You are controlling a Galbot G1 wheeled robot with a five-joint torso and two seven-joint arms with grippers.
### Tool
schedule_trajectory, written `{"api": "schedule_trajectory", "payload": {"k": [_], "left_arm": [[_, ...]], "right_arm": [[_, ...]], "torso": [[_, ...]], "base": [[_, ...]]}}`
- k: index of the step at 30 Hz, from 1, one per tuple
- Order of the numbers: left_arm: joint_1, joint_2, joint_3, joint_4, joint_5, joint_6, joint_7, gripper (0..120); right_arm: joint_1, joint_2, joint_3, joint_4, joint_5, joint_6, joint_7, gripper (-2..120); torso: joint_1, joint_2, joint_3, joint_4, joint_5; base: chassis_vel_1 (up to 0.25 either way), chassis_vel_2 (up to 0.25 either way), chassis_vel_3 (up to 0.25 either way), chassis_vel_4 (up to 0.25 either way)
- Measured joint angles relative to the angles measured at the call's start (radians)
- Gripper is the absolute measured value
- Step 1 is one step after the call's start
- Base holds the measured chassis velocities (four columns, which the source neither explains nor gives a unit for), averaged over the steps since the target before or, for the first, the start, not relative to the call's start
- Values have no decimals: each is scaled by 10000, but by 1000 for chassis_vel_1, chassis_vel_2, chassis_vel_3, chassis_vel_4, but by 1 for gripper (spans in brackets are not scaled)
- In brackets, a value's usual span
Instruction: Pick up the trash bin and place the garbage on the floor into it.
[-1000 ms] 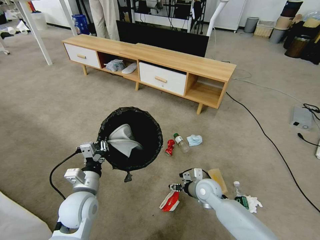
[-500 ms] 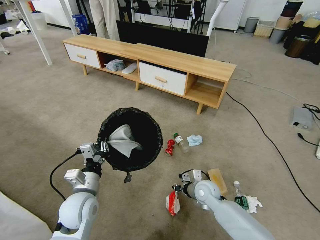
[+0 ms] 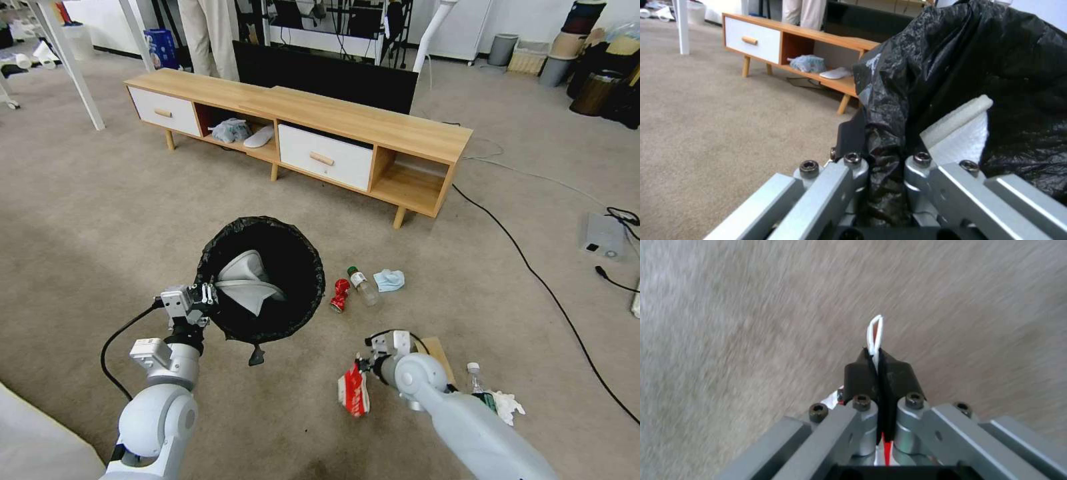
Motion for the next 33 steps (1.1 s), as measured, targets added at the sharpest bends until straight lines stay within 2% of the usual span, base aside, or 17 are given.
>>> {"api": "schedule_trajectory", "payload": {"k": [7, 9, 14, 15, 17, 19, 20, 23, 26, 27, 33], "left_arm": [[-38, 49, 22, 0, -70, 189, -53, 4], [-35, 58, 77, -42, -135, 393, -99, 4], [5, 71, 95, -77, -60, 540, -134, 4], [30, 84, 94, -110, -58, 599, -179, 4], [52, 118, 79, -168, -134, 693, -285, 4], [52, 124, 78, -170, -158, 706, -316, 4], [46, 133, 83, -181, -209, 745, -399, 4], [38, 138, 105, -184, -218, 767, -425, 4], [4, 141, 195, -150, -214, 846, -575, 4], [4, 141, 195, -150, -214, 846, -575, 4], [17, 224, 271, -125, -24, 1292, -884, 4]], "right_arm": [[-175, -628, 583, 778, -255, 14, 23, 0], [-416, -1017, 1116, 1482, -525, 31, 61, 0], [-798, -1374, 1865, 2153, -1109, 232, -116, 0], [-1030, -1549, 2358, 2508, -1291, 320, -178, 0], [-1540, -1850, 3418, 3078, -1728, 692, -368, 0], [-1614, -1883, 3590, 3151, -1854, 788, -433, 0], [-1830, -1965, 4245, 3449, -2336, 1152, -778, 0], [-1913, -1985, 4625, 3684, -2595, 1412, -1013, 0], [-1891, -1975, 5380, 4465, -2847, 2177, -1621, 0], [-1891, -1975, 5380, 4465, -2847, 2177, -1621, 0], [-1847, -2033, 5948, 5517, -3121, 3435, -3072, 0]], "torso": [[0, 0, 0, 0, -1], [0, 0, 0, 0, -2], [0, -1, 0, -1, 0], [0, 0, 0, -1, 0], [0, 2, 0, -1, 0], [0, 2, 0, -1, 1], [0, 2, -1, -2, -1], [0, 2, 0, -2, 0], [0, 2, 0, -1, -3], [0, 2, 0, -1, -3], [0, 2, -1, 0, -3]], "base": [[0, 0, 0, 0], [0, 0, 0, 0], [0, 0, 0, 0], [0, 0, 0, 0], [0, 0, 0, 0], [0, 0, 0, 0], [0, 0, 0, 0], [0, 0, 0, 0], [0, 0, 0, 0], [0, 0, 0, 0], [0, 0, 0, 0]]}}
